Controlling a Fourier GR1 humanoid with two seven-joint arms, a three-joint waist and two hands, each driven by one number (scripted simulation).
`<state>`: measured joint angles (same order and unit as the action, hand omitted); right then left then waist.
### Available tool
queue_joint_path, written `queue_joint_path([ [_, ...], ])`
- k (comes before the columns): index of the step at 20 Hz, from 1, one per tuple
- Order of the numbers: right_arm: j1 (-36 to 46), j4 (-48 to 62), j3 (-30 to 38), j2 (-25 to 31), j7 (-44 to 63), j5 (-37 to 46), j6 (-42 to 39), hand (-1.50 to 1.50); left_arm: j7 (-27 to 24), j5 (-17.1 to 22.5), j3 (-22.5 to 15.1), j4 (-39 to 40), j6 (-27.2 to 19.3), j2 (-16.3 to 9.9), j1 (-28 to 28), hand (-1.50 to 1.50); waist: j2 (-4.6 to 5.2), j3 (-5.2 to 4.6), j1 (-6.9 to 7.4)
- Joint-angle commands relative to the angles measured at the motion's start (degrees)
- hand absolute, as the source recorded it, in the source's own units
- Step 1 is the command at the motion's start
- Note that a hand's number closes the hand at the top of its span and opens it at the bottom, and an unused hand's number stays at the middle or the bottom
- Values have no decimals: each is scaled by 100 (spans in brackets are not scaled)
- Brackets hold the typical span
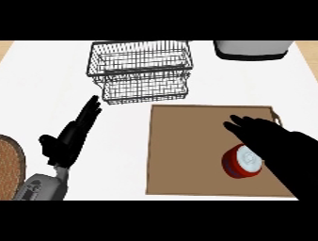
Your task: Pick the can from the tray and place it in the tiered basket
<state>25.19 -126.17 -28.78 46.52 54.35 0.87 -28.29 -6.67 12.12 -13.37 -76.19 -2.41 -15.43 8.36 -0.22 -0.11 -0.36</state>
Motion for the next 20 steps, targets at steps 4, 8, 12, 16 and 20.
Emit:
queue_joint_path([
  [4,-24,22,-437,-493,896,1205,111,-150,168,-132,56,-75,-75,129,75,0,14,7,37],
  [8,-164,586,-674,-391,718,1507,-100,-150,22,-146,120,216,21,196,224,0,29,7,29],
  [12,-658,635,-633,-647,688,1688,69,-150,-57,-245,64,138,6,349,42,0,20,9,23],
  [16,-650,770,-410,-1153,552,1923,-186,-150,235,-444,46,-147,-66,431,-16,0,20,9,44],
  [20,-797,1319,-517,-1392,190,2591,-110,-150,274,-314,282,117,278,348,253,0,27,9,40],
])
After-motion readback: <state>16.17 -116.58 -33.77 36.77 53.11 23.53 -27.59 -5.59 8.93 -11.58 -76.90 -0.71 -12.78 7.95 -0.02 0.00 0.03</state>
